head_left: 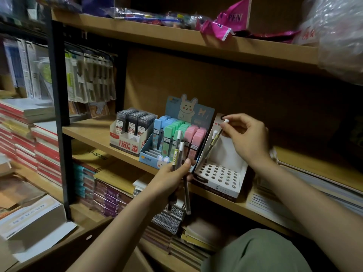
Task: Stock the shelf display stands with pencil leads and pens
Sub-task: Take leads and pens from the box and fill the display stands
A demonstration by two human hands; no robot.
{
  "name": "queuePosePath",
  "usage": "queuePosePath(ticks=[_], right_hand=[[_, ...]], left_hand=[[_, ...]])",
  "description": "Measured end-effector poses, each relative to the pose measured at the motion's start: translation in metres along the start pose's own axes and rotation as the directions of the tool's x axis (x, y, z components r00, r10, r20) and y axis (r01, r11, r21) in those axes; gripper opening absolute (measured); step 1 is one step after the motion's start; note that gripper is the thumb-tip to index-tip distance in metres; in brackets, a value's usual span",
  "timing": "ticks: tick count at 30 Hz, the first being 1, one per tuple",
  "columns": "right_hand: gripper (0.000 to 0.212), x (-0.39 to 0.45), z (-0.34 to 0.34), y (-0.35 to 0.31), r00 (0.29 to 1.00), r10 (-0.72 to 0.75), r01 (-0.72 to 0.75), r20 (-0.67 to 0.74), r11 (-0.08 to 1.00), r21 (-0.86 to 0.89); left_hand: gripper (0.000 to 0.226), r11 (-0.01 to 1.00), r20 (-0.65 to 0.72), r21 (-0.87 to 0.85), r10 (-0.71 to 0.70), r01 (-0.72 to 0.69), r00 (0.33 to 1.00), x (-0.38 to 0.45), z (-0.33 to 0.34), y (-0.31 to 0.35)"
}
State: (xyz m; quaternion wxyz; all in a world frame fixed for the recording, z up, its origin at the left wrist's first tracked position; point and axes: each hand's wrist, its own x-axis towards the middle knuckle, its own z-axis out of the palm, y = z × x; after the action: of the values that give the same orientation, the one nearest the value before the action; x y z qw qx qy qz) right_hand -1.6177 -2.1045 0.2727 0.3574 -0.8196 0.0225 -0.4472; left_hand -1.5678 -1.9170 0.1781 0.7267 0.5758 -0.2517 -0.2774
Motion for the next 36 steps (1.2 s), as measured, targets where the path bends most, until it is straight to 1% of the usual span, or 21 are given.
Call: queuePosePath(ticks=[2, 4, 7, 9, 12, 14, 17, 18, 19, 21, 22, 25, 28, 30, 32, 33, 34, 36], right_hand=[[0.016, -0.005, 0.003, 0.007, 0.999, 0.034, -0.034, -0.002, 0.999, 0.011], [0.017, -0.008, 0.001, 0.011, 0.999, 0.052, -0.052, 0.001, 0.999, -0.017], [0.016, -0.01, -0.004, 0.011, 0.999, 0.039, -0.039, 0.009, 0.998, -0.058], [0.015, -0.01, -0.004, 0.007, 0.999, 0.021, -0.018, 0.03, 0.996, -0.091], [0.013, -0.007, 0.002, 0.004, 0.999, 0.02, -0.016, 0.033, 0.992, -0.123], [0.013, -0.002, 0.007, 0.002, 1.0, 0.003, 0.0, 0.021, 0.989, -0.148], [0.019, 0.002, 0.013, 0.002, 0.998, -0.041, 0.048, 0.039, 0.978, -0.205], [0.022, 0.002, 0.015, 0.003, 0.998, -0.039, 0.05, 0.056, 0.975, -0.217], [0.023, 0.001, 0.017, 0.004, 0.997, -0.03, 0.046, 0.073, 0.972, -0.231], [0.017, -0.004, 0.019, 0.007, 0.996, -0.025, 0.047, 0.084, 0.963, -0.266], [0.013, -0.006, 0.02, 0.009, 0.996, -0.035, 0.057, 0.082, 0.958, -0.282], [0.012, -0.011, 0.022, 0.013, 0.995, -0.046, 0.073, 0.091, 0.942, -0.328], [0.011, -0.013, 0.024, 0.012, 0.996, -0.01, 0.04, 0.087, 0.935, -0.352], [0.021, -0.018, 0.022, 0.007, 0.999, -0.022, 0.032, 0.034, 0.941, -0.338], [0.022, -0.028, 0.019, -0.002, 0.999, -0.047, 0.049, 0.017, 0.964, -0.262], [0.019, -0.034, 0.018, -0.006, 0.998, -0.019, 0.031, 0.061, 0.976, -0.218], [0.02, -0.039, 0.018, -0.009, 0.989, 0.047, -0.021, 0.141, 0.983, -0.183], [0.03, -0.046, 0.02, -0.014, 0.927, 0.207, -0.185, 0.313, 0.978, -0.102]], left_hand=[[0.026, 0.999, 0.029, -0.003, -0.041, 0.041, 0.999, -0.002, 0.0, 0.001], [0.026, 0.996, 0.051, -0.007, -0.088, 0.089, 0.995, -0.002, -0.002, 0.002], [0.016, 0.99, 0.057, -0.01, -0.139, 0.14, 0.989, -0.002, -0.005, 0.004], [0.014, 0.986, 0.07, -0.028, -0.162, 0.164, 0.984, -0.002, -0.006, 0.006], [0.013, 0.984, 0.147, -0.039, -0.166, 0.174, 0.975, -0.003, -0.005, 0.009], [0.021, 0.986, 0.198, -0.013, -0.158, 0.163, 0.967, -0.005, -0.005, 0.008], [0.043, 0.994, 0.244, 0.008, -0.11, 0.111, 0.963, -0.005, -0.006, 0.004], [0.043, 0.996, 0.25, 0.012, -0.086, 0.085, 0.964, -0.004, -0.007, 0.003], [0.036, 0.998, 0.253, 0.016, -0.061, 0.059, 0.966, -0.003, -0.008, 0.002], [0.026, 0.999, 0.242, 0.021, -0.033, 0.028, 0.97, -0.003, -0.01, 0.0], [0.023, 0.999, 0.228, 0.024, -0.027, 0.022, 0.973, -0.003, -0.011, -0.001], [0.02, 1.0, 0.19, 0.023, -0.024, 0.02, 0.981, -0.003, -0.011, -0.002], [0.013, 0.998, 0.195, -0.058, -0.007, 0.019, 0.981, -0.004, -0.008, 0.0], [0.012, 0.997, 0.215, -0.072, 0.022, -0.007, 0.976, -0.006, -0.006, 0.003], [0.014, 0.996, 0.242, -0.083, 0.053, -0.034, 0.969, -0.007, -0.005, 0.005], [0.02, 0.995, 0.248, -0.095, 0.064, -0.041, 0.967, -0.008, -0.004, 0.006], [0.023, 0.995, 0.261, -0.09, 0.072, -0.05, 0.963, -0.008, -0.004, 0.007], [0.02, 0.996, 0.296, -0.039, 0.091, -0.083, 0.951, -0.009, -0.003, 0.009]])
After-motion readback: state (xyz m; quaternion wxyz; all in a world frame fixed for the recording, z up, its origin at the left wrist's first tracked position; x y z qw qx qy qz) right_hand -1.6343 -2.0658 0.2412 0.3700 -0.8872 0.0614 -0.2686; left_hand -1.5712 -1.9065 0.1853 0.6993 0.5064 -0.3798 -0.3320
